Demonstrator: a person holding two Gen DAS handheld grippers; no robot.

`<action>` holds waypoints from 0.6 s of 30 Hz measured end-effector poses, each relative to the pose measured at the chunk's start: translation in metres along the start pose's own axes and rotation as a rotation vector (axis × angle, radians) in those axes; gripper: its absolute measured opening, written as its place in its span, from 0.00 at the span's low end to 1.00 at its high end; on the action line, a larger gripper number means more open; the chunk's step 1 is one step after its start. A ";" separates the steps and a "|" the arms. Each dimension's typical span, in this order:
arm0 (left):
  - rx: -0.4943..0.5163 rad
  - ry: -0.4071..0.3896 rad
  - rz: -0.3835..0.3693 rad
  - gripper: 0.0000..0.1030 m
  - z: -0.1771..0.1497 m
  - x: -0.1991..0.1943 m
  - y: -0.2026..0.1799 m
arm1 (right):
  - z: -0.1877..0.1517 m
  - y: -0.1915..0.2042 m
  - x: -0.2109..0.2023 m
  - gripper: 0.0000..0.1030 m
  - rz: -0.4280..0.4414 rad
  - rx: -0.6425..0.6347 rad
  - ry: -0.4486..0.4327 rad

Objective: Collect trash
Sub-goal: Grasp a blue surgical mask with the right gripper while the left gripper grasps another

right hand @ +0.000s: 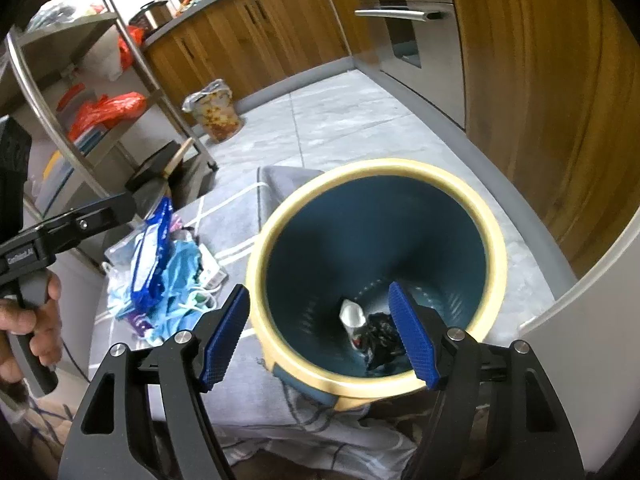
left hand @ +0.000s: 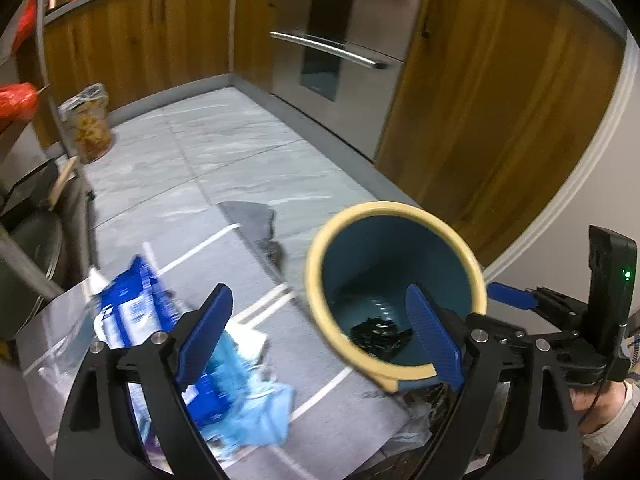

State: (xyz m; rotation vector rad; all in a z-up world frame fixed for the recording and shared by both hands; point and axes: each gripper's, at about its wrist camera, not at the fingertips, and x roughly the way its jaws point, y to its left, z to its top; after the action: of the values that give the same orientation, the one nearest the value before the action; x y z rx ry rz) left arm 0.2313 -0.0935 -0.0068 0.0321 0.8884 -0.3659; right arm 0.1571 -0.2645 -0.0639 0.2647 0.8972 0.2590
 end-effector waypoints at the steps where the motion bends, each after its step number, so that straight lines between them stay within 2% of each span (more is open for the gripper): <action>1: -0.013 -0.003 0.010 0.85 -0.003 -0.005 0.008 | 0.000 0.002 0.000 0.71 0.003 -0.004 -0.001; 7: -0.049 -0.022 0.071 0.89 -0.019 -0.030 0.039 | 0.000 0.024 -0.004 0.73 0.032 -0.047 -0.004; 18: -0.158 -0.013 0.172 0.90 -0.061 -0.062 0.110 | -0.004 0.068 0.007 0.74 0.078 -0.117 0.023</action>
State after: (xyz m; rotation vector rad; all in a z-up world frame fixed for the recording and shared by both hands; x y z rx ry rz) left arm 0.1860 0.0389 -0.0116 -0.0392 0.8926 -0.1350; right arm 0.1508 -0.1982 -0.0488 0.1888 0.8919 0.3856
